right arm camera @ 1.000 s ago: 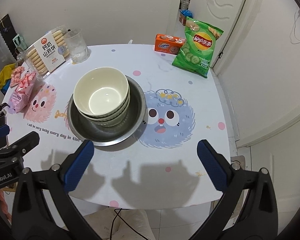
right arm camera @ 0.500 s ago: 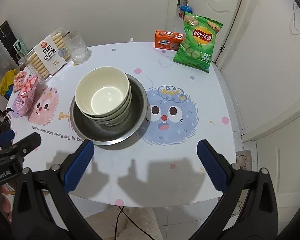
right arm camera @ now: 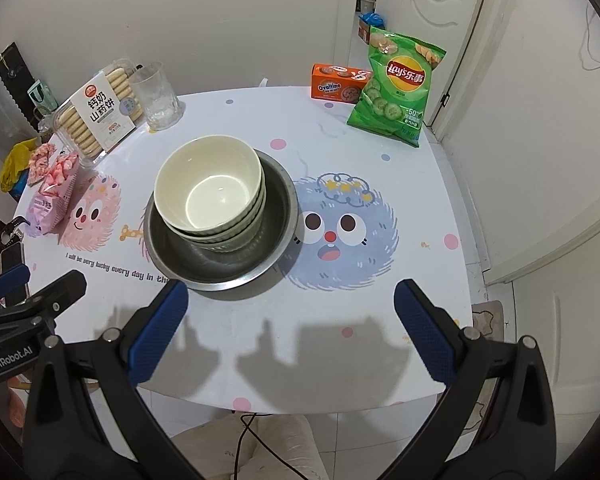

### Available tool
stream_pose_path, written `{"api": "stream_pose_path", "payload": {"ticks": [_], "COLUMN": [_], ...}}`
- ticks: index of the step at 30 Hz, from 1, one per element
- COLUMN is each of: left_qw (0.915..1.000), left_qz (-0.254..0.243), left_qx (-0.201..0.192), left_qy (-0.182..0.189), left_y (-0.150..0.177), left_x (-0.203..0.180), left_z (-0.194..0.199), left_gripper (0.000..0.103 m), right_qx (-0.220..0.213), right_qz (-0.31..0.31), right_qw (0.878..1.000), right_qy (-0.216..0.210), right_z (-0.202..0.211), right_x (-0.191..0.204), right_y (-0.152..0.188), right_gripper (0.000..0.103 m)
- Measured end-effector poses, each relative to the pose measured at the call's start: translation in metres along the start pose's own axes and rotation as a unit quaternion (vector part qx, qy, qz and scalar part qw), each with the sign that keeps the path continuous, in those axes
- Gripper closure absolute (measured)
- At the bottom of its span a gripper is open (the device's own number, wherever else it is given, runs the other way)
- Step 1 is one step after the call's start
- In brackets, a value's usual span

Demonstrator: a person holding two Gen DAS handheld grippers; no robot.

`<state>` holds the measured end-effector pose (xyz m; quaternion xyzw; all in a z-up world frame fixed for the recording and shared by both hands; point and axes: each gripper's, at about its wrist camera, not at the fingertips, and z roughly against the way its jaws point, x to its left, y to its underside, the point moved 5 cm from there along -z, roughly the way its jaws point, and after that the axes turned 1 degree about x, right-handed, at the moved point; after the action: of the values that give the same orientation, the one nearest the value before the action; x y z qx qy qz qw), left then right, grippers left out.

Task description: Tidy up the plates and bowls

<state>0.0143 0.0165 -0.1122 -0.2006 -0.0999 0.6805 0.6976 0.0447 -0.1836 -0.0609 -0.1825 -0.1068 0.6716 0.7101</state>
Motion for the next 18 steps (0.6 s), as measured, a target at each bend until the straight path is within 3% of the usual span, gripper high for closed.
{"api": "stream_pose_path", "payload": {"ticks": [18], "left_qw": [1.0], "left_qz": [-0.006], "left_qx": [-0.001], "left_qy": [0.005], "left_y": [-0.0012], "left_x": [-0.0024], "left_z": [0.0002], "left_gripper": [0.0], "right_qx": [-0.002], "right_qz": [0.003], "right_qw": [1.0], "right_qy": [0.0], "right_z": [0.0008], "right_x": [0.0026], "right_y": [-0.002], "right_gripper": [0.001]}}
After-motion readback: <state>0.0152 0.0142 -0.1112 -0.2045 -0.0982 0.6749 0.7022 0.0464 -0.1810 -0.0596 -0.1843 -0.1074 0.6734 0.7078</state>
